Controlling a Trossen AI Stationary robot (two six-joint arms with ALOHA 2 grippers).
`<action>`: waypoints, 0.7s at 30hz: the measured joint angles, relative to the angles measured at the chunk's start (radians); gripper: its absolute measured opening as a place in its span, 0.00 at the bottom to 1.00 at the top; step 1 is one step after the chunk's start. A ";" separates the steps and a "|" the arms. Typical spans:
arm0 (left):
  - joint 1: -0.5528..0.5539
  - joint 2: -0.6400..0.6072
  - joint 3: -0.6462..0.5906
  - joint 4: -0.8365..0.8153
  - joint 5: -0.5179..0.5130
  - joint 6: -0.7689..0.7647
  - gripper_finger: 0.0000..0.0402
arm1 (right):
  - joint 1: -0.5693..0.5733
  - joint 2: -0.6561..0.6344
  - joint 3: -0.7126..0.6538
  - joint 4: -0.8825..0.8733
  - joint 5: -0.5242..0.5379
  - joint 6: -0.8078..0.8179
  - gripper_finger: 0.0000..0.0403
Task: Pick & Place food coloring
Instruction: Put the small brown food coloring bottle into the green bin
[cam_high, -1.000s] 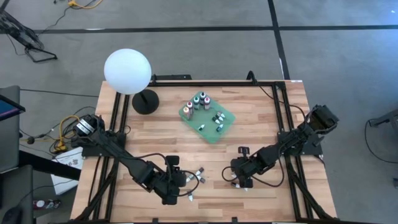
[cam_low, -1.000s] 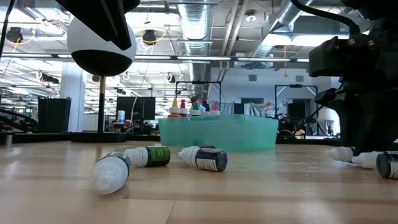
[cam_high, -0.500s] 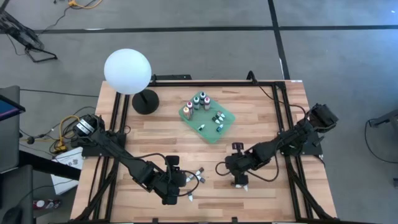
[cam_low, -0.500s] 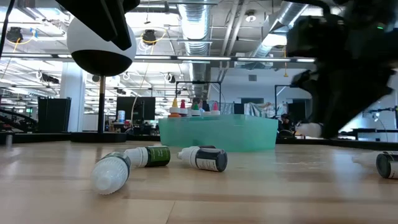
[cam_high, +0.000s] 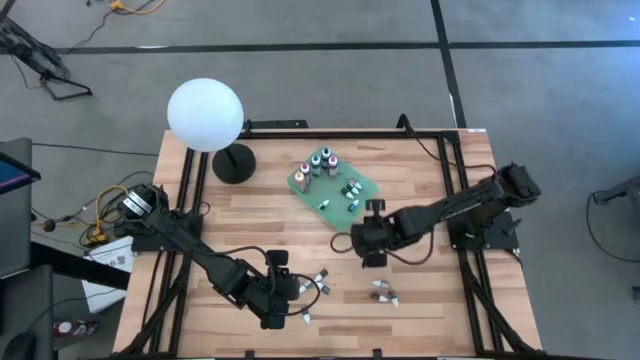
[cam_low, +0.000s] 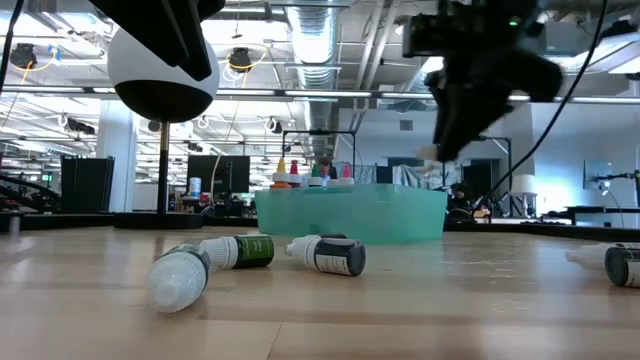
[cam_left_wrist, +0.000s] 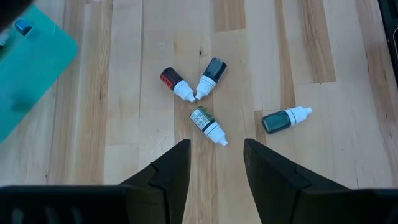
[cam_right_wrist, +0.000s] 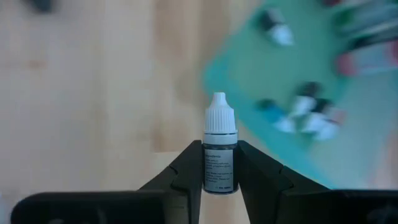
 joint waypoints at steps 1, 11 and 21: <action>0.000 0.000 0.000 0.000 0.000 0.000 0.36 | -0.017 0.000 0.012 -0.019 0.023 -0.012 0.20; 0.000 0.000 0.000 -0.008 0.000 0.000 0.36 | -0.273 0.000 0.041 -0.028 0.039 -0.086 0.20; 0.000 0.000 0.000 -0.019 0.000 0.002 0.36 | -0.446 0.000 0.041 0.112 -0.182 -0.138 0.20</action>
